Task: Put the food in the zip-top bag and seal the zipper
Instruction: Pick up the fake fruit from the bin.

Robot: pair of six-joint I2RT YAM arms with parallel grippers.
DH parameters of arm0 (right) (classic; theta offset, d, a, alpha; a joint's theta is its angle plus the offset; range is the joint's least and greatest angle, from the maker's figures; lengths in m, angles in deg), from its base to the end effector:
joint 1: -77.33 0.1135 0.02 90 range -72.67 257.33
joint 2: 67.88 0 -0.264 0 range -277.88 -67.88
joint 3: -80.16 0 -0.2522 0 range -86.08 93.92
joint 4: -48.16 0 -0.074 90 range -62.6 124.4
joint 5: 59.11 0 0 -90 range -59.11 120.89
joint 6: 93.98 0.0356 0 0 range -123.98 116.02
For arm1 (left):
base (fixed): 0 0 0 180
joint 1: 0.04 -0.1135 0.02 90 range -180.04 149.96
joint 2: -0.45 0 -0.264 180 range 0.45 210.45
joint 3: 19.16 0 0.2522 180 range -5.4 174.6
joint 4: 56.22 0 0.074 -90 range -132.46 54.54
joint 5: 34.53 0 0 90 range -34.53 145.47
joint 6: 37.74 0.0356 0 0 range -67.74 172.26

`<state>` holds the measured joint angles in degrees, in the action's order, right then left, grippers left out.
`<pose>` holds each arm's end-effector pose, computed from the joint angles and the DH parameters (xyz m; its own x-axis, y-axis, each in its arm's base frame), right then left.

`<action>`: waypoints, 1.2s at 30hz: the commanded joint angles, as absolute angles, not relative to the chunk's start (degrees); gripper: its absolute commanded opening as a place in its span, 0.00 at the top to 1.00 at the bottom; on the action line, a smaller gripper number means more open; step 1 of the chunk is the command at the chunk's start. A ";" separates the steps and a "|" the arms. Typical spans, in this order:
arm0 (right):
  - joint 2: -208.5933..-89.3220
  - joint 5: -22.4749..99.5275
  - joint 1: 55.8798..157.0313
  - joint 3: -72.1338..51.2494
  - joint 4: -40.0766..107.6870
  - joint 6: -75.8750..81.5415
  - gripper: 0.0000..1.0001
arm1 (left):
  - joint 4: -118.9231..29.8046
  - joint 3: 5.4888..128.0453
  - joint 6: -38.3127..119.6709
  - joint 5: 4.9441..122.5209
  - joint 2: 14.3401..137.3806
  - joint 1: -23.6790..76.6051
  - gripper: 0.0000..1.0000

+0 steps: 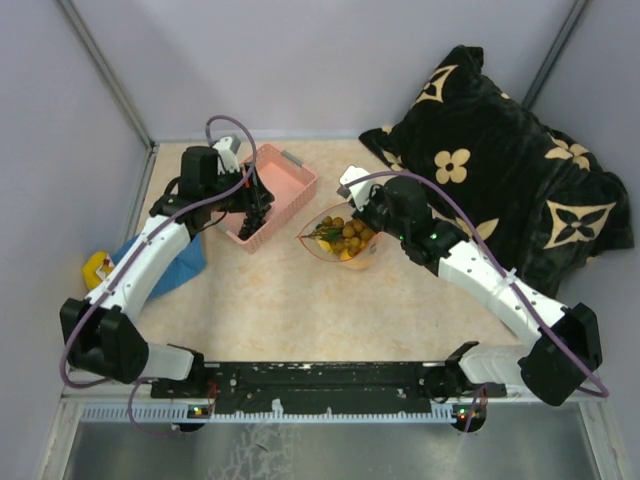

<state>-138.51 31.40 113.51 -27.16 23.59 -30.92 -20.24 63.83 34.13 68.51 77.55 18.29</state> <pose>0.2304 0.1689 0.3296 -0.0052 -0.5650 -0.8250 -0.6722 0.6128 -0.4155 0.2879 -0.1038 0.3422 -0.6053 -0.1188 -0.7871 0.3192 0.8696 -0.3767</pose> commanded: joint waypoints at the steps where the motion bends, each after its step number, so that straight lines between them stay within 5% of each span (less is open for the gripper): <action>1: -137.84 31.63 113.19 -23.76 26.02 -30.88 1.00 | -19.52 62.81 33.29 66.23 81.98 14.01 0.32; 18: -138.06 31.95 113.21 -24.38 25.90 -31.22 1.00 | -6.40 83.84 42.37 62.58 112.88 9.10 0.23; 25: -138.04 31.48 113.19 -24.99 26.43 -31.01 1.00 | -5.20 82.52 44.12 64.55 116.20 9.10 0.23; 36: -138.59 31.98 113.19 -24.73 26.89 -30.70 1.00 | -9.05 78.67 43.73 67.70 119.05 10.16 0.40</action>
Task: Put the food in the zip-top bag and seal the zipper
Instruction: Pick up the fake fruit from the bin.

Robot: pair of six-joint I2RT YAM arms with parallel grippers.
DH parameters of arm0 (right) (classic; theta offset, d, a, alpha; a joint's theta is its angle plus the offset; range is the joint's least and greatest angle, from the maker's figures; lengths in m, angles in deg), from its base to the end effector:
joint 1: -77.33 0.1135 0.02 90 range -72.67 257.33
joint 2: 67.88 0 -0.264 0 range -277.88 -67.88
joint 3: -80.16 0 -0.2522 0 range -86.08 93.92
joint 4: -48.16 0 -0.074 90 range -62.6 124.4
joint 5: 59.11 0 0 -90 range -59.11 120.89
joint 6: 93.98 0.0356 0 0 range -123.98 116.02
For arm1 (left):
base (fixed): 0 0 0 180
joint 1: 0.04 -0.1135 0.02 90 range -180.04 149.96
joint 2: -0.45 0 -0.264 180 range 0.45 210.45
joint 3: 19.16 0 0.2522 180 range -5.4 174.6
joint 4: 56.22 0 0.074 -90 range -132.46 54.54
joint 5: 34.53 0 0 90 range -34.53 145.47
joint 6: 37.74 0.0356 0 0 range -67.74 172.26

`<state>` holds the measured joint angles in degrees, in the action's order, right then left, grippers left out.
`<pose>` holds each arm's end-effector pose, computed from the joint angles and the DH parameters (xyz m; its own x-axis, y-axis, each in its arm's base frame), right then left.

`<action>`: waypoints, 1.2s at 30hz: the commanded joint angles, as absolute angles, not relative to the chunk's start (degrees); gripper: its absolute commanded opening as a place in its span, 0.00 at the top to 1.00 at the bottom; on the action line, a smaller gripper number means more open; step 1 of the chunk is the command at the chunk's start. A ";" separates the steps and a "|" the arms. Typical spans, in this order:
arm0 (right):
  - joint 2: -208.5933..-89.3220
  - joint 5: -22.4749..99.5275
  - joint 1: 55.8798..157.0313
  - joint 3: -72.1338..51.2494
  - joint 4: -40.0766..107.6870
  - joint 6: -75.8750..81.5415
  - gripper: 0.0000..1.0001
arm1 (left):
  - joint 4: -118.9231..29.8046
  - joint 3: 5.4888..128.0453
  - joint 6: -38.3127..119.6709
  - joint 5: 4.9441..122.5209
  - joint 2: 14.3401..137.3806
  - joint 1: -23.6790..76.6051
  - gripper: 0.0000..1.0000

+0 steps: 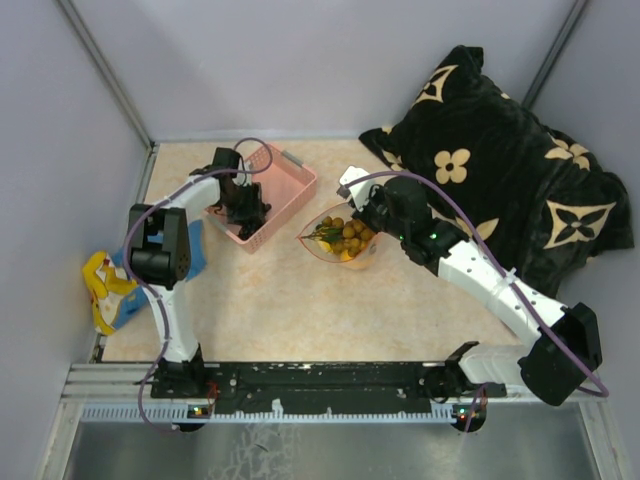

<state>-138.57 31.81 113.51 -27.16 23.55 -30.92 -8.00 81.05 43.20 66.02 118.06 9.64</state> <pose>0.2304 0.1692 0.3293 -0.0039 -0.5641 -0.8257 -0.6775 0.6088 -0.4127 0.4208 -0.0784 0.1727 -0.9244 0.0006 -0.3814 0.0954 0.9686 -0.2297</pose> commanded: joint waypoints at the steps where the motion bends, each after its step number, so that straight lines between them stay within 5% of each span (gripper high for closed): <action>1: -138.47 31.95 113.19 -24.72 26.88 -30.69 1.00 | -9.20 78.44 43.67 67.81 118.74 10.16 0.45; 10: -137.50 31.02 113.19 -24.60 26.47 -30.87 1.00 | -13.16 74.23 43.87 70.28 108.50 10.25 0.85; 36: -139.70 31.55 113.19 -22.17 26.73 -30.98 1.00 | -24.03 72.52 50.88 86.95 82.05 13.51 1.00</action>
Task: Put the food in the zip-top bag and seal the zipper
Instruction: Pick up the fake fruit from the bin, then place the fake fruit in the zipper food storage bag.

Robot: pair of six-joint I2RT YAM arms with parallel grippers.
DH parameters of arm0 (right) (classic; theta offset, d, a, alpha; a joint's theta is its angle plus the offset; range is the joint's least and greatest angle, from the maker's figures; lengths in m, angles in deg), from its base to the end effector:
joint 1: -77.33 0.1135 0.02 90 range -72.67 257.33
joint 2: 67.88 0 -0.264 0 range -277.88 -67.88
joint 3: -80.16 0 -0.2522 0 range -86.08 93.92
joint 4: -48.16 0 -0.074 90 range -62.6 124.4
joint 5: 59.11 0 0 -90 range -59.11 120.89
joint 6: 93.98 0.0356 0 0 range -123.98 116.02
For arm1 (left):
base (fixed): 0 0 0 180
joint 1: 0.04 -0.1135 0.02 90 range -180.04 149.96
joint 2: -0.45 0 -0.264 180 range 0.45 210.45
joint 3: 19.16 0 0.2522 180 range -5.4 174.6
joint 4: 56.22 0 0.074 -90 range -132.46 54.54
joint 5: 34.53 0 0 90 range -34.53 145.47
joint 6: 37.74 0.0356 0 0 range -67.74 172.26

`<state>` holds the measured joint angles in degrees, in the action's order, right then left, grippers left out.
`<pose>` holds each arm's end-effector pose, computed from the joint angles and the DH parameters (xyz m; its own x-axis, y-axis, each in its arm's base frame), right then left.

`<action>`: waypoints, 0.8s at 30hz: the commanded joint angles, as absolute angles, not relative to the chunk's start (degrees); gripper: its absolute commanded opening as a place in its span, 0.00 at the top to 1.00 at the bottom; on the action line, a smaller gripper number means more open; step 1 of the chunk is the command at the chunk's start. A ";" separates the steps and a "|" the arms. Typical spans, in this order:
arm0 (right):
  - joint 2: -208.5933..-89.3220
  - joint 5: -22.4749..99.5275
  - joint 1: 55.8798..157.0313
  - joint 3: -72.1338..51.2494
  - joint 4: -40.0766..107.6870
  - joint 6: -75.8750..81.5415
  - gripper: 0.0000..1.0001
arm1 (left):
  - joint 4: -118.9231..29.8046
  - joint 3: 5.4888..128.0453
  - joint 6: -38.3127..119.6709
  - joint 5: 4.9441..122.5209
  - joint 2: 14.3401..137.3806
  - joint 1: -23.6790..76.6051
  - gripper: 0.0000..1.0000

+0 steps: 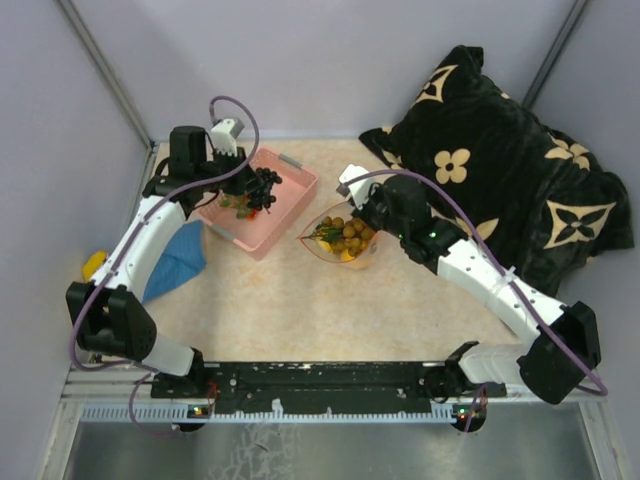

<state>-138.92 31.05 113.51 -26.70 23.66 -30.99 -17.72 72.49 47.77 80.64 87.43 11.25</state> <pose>0.2321 0.1698 0.3307 -0.0050 -0.5663 -0.8242 -0.6675 0.6156 -0.4189 0.3360 -0.0825 0.3385 -0.5853 0.0446 -0.8096 0.4793 0.8244 -0.3011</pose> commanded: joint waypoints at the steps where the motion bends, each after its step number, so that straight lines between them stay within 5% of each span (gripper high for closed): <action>1: -139.77 31.74 113.19 -22.03 26.87 -30.78 1.00 | -25.07 72.22 51.71 87.19 80.74 14.51 1.00; 24: -139.33 37.42 112.06 -22.10 27.61 -24.71 1.00 | -47.17 55.18 57.46 101.59 64.09 29.06 1.00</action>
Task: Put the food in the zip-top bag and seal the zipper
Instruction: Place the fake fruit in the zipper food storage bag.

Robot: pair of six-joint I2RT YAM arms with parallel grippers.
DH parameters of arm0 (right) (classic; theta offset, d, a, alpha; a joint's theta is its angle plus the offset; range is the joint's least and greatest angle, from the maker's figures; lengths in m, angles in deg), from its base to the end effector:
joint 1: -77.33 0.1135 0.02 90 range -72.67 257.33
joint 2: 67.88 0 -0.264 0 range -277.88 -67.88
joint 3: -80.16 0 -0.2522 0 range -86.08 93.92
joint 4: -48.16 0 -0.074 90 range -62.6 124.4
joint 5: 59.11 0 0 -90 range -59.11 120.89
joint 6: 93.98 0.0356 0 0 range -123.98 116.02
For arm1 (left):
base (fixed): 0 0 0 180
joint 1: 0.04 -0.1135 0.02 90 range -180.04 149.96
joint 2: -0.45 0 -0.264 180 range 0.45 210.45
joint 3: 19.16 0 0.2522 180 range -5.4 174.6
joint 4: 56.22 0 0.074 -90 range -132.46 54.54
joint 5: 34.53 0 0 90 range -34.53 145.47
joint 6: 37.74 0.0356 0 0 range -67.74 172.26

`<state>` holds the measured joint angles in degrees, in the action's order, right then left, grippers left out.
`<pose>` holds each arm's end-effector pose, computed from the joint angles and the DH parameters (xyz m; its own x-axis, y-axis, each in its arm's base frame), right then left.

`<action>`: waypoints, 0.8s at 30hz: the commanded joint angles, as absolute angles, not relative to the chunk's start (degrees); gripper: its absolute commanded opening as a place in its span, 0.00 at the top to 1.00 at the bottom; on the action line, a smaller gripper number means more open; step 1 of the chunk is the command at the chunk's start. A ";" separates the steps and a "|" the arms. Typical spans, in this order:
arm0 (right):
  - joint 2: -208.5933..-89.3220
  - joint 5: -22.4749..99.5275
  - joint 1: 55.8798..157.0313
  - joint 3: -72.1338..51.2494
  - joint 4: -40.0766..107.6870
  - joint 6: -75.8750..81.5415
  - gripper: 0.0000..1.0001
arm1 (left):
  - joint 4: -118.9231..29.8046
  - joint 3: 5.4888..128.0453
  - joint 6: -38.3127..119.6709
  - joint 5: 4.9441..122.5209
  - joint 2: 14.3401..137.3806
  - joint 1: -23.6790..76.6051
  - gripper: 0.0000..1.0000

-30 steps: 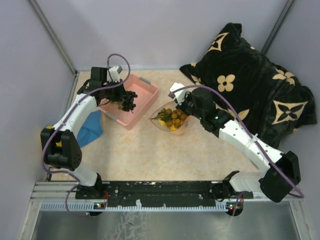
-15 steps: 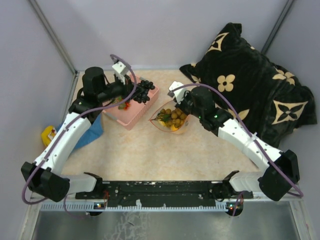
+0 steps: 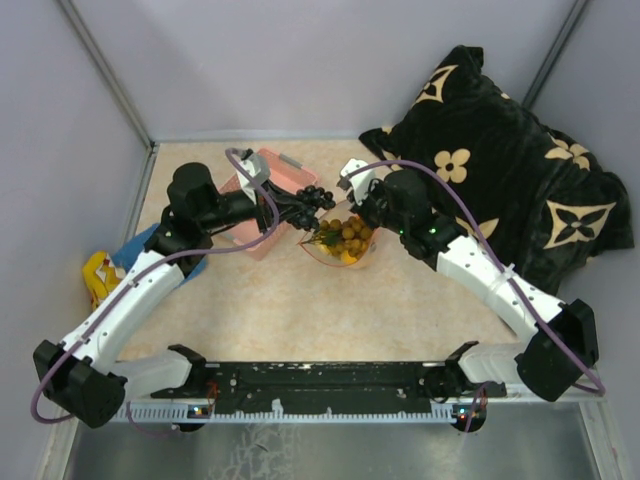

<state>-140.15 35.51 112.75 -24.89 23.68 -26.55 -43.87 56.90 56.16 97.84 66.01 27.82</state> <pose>0.2373 0.1723 0.3361 -0.0343 -0.4939 -0.8689 -0.7059 0.6274 -0.3287 0.2178 -0.1422 0.3966 0.0355 0.0381 -0.9986 0.9405 0.3366 0.0463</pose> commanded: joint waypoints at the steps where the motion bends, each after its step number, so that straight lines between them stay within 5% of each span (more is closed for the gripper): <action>1: -139.32 37.58 112.05 -22.31 27.71 -24.58 1.00 | -47.12 54.59 57.83 101.47 63.90 29.32 1.00; 15: -138.16 39.99 111.97 -23.20 28.75 -22.33 1.00 | -51.69 53.44 61.83 101.49 69.35 38.04 1.00; 24: -136.50 42.04 111.96 -23.87 28.85 -22.00 1.00 | -49.76 53.95 66.27 91.31 76.26 39.00 1.00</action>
